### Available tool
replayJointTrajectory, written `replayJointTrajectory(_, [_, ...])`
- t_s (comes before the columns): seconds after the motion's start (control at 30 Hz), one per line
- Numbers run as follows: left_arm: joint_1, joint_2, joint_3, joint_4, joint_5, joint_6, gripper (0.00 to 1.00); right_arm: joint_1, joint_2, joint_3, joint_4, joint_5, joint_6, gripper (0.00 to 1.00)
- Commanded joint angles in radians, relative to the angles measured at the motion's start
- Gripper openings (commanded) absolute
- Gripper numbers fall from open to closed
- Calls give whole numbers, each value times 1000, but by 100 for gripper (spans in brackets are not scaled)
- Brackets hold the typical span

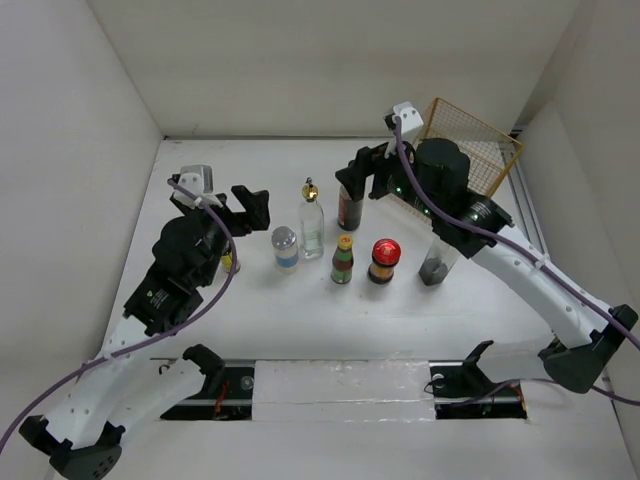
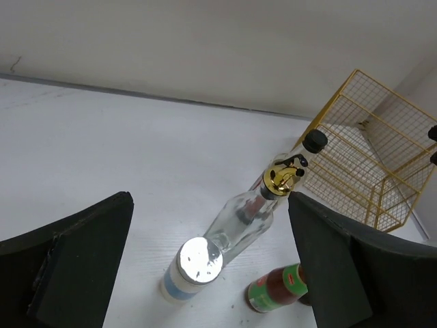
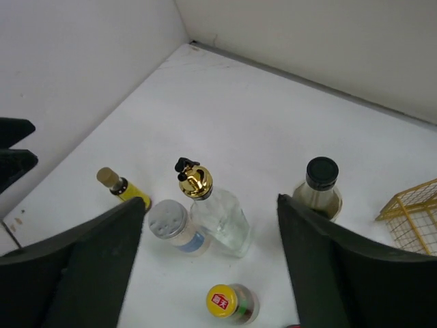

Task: Organize the condiment bottles

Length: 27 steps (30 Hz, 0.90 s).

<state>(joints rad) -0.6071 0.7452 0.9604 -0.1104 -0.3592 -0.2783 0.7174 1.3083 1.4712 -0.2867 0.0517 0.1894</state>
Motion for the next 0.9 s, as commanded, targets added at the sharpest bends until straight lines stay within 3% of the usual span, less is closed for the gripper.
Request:
replayJointTrajectory(0.0, [6,-46,-14,58,-1,18,93,13,-47,-6,44,10,-4,76])
replayJointTrajectory(0.03, [6,-55,-14,58,-1,18,93,22,-47,-20,56,10,-4,58])
replayJointTrajectory(0.07, [6,-55,-14,58,-1,18,92,22,-47,-29,66,-4,-4,33])
replayJointTrajectory(0.1, [6,-55,-25,58,9,18,89,22,-37,-29,78,-4,-4,33])
replayJointTrajectory(0.13, [6,-55,-25,67,9,18,84,31,-26,-29,78,-19,-4,22])
replayJointTrajectory(0.17, [6,-55,-35,67,19,18,78,40,-2,-29,69,-19,-14,2])
replayJointTrajectory(0.2, [6,-66,-35,77,19,18,63,40,11,-19,54,-30,-15,0])
replayJointTrajectory(0.27, [6,-66,-35,77,3,18,44,74,25,-28,63,-20,-27,0])
replayJointTrajectory(0.3, [6,-66,-35,77,-12,18,34,85,25,-38,73,-19,-37,6])
replayJointTrajectory(0.33, [6,-66,-35,66,-24,18,26,96,37,-38,83,-10,-50,16])
replayJointTrajectory(0.37, [6,-66,-35,66,-24,8,24,114,37,-52,83,2,-59,28])
replayJointTrajectory(0.4, [6,-66,-35,57,-35,8,24,114,46,-70,83,2,-73,45])
replayJointTrajectory(0.43, [6,-57,-35,57,-44,8,24,125,55,-84,96,13,-73,52])
replayJointTrajectory(0.5, [6,-56,-35,57,-63,-13,37,125,65,-130,139,13,-73,65])
replayJointTrajectory(0.6, [6,-56,-45,57,-72,-13,46,125,120,-121,149,2,-84,68])
replayJointTrajectory(0.87, [6,-67,-66,87,-63,-13,50,125,290,-68,233,57,-102,70])
